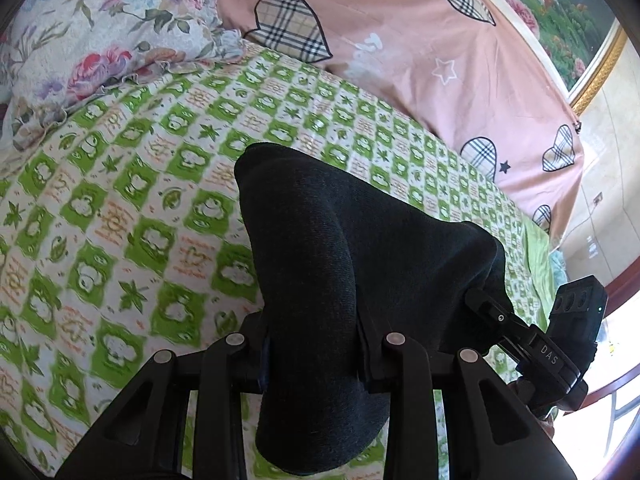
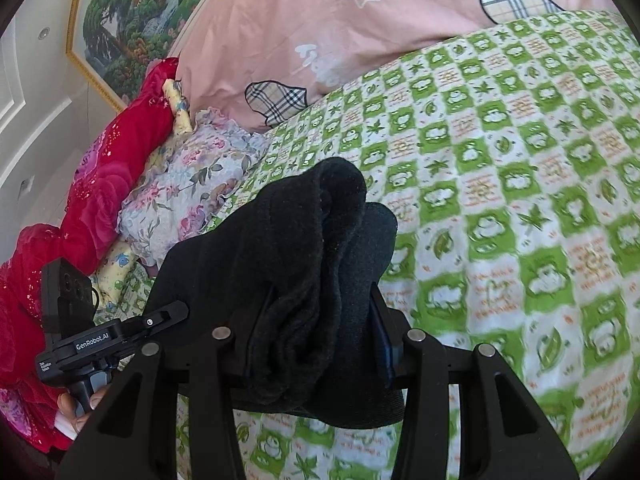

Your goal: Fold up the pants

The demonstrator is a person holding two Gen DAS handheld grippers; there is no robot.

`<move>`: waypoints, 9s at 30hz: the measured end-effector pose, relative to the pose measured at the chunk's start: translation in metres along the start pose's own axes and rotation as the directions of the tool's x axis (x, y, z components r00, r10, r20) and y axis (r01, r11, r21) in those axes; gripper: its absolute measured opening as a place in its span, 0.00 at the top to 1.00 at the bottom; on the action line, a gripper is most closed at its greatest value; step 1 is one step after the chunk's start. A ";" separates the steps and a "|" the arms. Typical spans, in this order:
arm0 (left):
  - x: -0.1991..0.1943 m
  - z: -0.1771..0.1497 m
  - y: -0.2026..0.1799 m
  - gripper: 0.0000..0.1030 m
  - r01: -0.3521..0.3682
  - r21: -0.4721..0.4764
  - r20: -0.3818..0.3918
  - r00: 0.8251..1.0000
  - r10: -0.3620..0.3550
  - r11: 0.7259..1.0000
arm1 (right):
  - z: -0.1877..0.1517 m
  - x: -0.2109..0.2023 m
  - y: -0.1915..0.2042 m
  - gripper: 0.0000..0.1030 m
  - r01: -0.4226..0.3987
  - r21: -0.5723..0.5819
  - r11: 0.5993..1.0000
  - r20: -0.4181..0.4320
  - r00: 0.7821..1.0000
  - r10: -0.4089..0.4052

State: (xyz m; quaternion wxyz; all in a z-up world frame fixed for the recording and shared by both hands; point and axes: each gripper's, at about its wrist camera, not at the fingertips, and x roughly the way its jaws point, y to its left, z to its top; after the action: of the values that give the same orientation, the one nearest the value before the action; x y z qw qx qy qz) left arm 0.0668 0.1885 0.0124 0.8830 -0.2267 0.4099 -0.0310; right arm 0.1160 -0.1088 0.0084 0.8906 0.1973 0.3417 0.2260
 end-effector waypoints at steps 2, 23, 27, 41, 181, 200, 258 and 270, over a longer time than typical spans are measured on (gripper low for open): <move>0.003 0.003 0.004 0.70 -0.015 0.002 0.004 1.000 0.015 1.000 | 0.004 0.009 0.001 0.55 -0.003 -0.011 1.000 -0.008 1.000 0.003; 0.029 -0.008 0.023 0.47 -0.081 0.005 -0.046 0.996 0.081 0.997 | -0.004 0.029 -0.026 0.36 0.026 0.024 0.999 -0.066 0.997 -0.024; 0.025 -0.011 0.023 0.41 -0.108 0.021 -0.038 0.993 0.108 0.994 | -0.005 0.022 -0.029 0.33 0.034 0.024 0.999 -0.053 0.998 -0.033; 0.001 -0.029 0.016 0.29 -0.182 0.060 -0.013 0.983 0.184 0.981 | -0.013 -0.010 -0.014 0.26 0.081 -0.008 0.997 0.004 0.997 -0.081; -0.007 -0.117 -0.027 0.20 -0.388 0.324 0.176 0.921 0.348 0.863 | -0.097 0.012 0.043 0.01 0.196 -0.446 0.874 0.081 0.981 -0.178; -0.010 -0.113 -0.025 0.20 -0.399 0.316 0.178 0.916 0.359 0.861 | -0.093 -0.004 0.056 0.01 0.180 -0.462 0.869 0.120 0.983 -0.139; -0.016 -0.096 -0.030 0.20 -0.444 0.312 0.208 0.895 0.396 0.840 | -0.068 -0.016 0.080 0.01 0.164 -0.448 0.879 0.111 0.986 -0.127; -0.022 -0.090 -0.034 0.20 -0.458 0.309 0.228 0.886 0.403 0.833 | -0.065 -0.015 0.079 0.01 0.157 -0.436 0.886 0.107 0.987 -0.123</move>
State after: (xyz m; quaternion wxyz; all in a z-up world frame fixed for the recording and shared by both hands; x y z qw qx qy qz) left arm -0.0104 0.1295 -0.0079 0.9220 0.0327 0.3688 0.1134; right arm 0.0394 -0.0391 0.0110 0.9384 -0.0274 0.2604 0.2253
